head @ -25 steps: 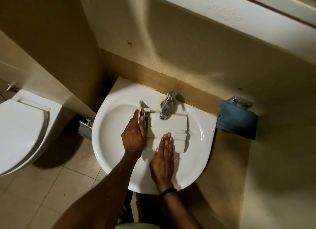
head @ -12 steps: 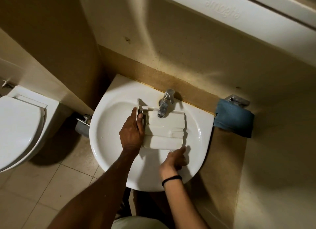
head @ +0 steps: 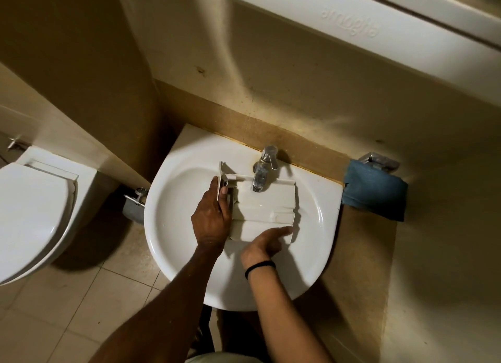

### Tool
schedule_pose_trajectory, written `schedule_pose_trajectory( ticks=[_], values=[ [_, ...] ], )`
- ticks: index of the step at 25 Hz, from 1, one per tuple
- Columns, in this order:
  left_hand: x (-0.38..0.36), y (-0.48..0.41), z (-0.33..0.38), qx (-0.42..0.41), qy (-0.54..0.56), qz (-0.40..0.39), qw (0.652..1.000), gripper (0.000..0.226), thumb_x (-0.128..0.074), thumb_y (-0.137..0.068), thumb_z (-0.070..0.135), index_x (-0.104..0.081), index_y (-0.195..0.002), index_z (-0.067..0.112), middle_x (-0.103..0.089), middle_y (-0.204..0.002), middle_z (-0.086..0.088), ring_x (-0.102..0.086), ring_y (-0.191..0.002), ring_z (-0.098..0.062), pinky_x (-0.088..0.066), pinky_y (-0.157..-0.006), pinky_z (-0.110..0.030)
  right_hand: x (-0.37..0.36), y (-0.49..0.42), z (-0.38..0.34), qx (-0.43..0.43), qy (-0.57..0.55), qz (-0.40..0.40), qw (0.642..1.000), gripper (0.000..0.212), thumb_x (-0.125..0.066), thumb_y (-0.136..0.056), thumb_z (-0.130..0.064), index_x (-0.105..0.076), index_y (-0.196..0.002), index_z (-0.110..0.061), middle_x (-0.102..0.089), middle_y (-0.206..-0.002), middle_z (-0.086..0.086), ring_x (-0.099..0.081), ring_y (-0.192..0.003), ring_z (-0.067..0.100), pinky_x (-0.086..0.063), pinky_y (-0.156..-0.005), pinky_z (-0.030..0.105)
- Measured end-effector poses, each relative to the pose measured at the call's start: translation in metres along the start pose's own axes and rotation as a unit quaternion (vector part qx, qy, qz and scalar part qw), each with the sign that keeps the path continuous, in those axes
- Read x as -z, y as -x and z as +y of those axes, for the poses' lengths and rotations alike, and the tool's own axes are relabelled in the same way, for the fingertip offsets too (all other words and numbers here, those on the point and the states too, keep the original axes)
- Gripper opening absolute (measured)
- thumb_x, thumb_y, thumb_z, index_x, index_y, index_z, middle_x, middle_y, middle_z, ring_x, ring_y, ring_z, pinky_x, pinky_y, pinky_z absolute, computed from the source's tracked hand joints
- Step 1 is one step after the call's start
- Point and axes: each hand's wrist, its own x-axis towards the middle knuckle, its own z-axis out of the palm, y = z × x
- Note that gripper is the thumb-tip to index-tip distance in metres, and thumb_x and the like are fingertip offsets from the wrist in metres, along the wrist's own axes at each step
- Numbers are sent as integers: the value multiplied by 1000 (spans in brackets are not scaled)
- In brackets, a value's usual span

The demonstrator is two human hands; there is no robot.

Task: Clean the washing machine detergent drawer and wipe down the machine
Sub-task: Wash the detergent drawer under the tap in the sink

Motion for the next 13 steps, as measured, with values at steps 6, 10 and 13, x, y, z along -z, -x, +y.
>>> schedule_pose_trajectory(
  ticks=[6, 10, 13],
  values=[
    [-1, 1, 2, -2, 0, -1, 1000, 89, -3, -100, 73, -54, -150, 22, -71, -131, -7, -68, -112, -32, -56, -84, -42, 6, -2, 18, 29, -25, -60, 997, 80, -46, -87, -77, -58, -132, -12, -64, -130, 10, -63, -112, 33, -50, -104, 45],
    [0, 0, 0, 1, 1, -6, 1000, 90, -3, -99, 74, -54, -150, 21, -71, -132, -7, -68, -113, -31, -56, -86, -41, 8, 18, 40, 98, 69, -107, 987, 71, -53, -88, -68, -62, -124, -8, -71, -115, 10, -69, -99, 27, -56, -89, 36],
    [-1, 1, 2, 5, 11, -14, 1000, 91, -2, -98, 76, -53, -151, 22, -69, -136, -6, -67, -118, -30, -55, -89, -40, 23, 12, 40, 123, 56, -124, 983, 70, -62, -84, -66, -60, -128, -12, -72, -115, 7, -71, -100, 20, -58, -91, 40]
  ],
)
